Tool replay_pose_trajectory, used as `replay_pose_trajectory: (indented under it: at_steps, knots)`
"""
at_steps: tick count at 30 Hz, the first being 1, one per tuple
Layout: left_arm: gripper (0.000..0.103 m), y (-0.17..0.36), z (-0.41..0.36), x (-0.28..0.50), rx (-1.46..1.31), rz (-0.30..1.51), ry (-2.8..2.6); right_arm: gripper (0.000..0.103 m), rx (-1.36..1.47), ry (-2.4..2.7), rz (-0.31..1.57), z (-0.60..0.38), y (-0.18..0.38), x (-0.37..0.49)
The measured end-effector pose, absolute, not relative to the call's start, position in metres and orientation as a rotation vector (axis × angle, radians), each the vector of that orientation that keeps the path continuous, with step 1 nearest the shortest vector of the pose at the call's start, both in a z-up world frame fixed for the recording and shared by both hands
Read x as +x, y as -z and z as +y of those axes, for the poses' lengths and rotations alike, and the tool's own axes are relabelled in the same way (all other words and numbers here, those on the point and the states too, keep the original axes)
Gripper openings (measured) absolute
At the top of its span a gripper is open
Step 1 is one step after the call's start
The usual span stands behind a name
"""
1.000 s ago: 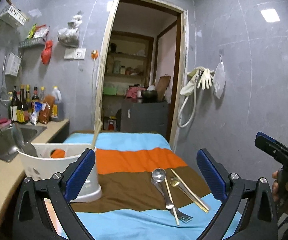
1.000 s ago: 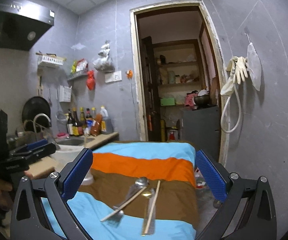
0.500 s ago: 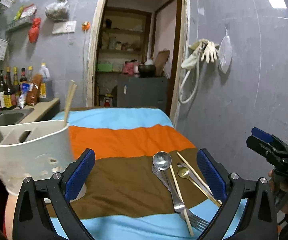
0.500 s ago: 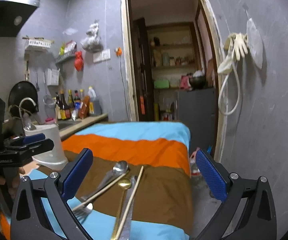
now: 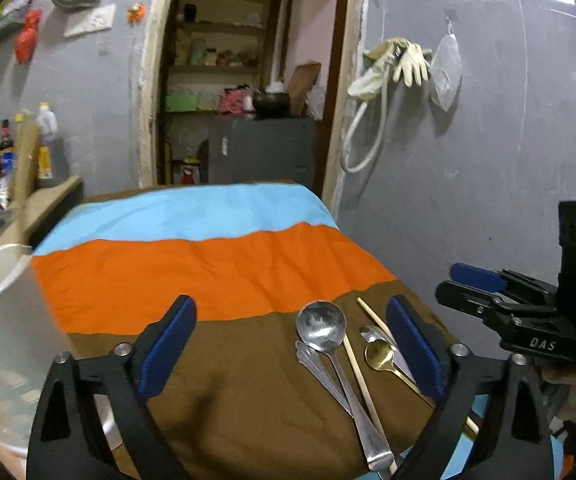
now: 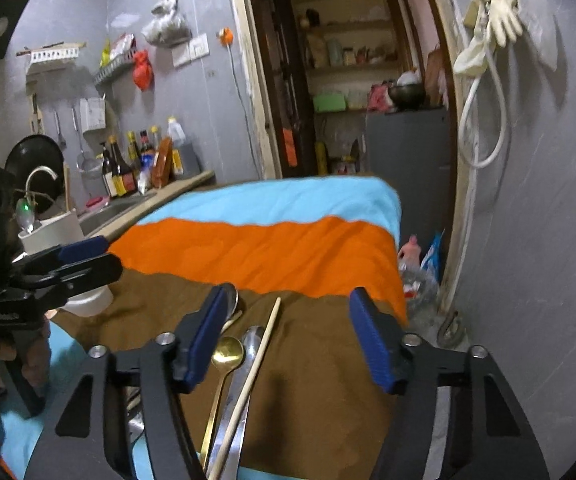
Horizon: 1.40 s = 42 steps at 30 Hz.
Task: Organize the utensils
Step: 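Close the right tool on a wooden chopstick while the left tool closes on a silver spoon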
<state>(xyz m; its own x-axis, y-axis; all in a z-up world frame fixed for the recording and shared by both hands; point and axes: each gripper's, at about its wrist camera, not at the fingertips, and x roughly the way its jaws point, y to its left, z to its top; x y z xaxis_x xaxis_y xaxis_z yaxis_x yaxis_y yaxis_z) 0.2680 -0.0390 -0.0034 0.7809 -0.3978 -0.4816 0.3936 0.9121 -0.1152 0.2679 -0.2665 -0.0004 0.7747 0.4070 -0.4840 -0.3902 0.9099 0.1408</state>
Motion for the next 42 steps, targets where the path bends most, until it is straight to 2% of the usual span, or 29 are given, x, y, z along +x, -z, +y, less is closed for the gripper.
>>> replay_pose_trajectory:
  at_steps: [4, 7, 10, 13, 21, 29, 32, 40, 42]
  knots:
    - [0.056, 0.011, -0.042, 0.290, -0.026, 0.605, 0.493, 0.042, 0.048, -0.455, 0.609, -0.266, 0.007, 0.281]
    - [0.042, 0.015, -0.042, 0.304, -0.044, 0.662, 0.534, 0.037, 0.040, -0.479, 0.674, -0.261, 0.013, 0.291]
    - [0.033, 0.020, -0.044, 0.317, -0.048, 0.716, 0.571, 0.034, 0.030, -0.495, 0.723, -0.255, 0.017, 0.299]
    - [0.031, 0.023, -0.046, 0.328, -0.054, 0.762, 0.604, 0.033, 0.020, -0.501, 0.762, -0.249, 0.021, 0.307]
    - [0.028, 0.037, -0.046, 0.352, -0.078, 0.862, 0.666, 0.021, 0.031, -0.487, 0.854, -0.242, 0.032, 0.325]
    - [0.027, 0.046, -0.043, 0.368, -0.115, 0.926, 0.716, 0.018, 0.048, -0.488, 0.872, -0.241, 0.033, 0.332]
    - [0.014, 0.049, -0.043, 0.372, -0.128, 0.945, 0.732, 0.018, 0.056, -0.492, 0.883, -0.241, 0.035, 0.335]
    - [0.002, 0.048, -0.037, 0.377, -0.164, 0.946, 0.743, 0.018, 0.052, -0.492, 0.911, -0.236, 0.037, 0.345]
    - [0.001, 0.044, -0.041, 0.372, -0.147, 0.926, 0.741, 0.014, 0.046, -0.488, 0.912, -0.235, 0.037, 0.345]
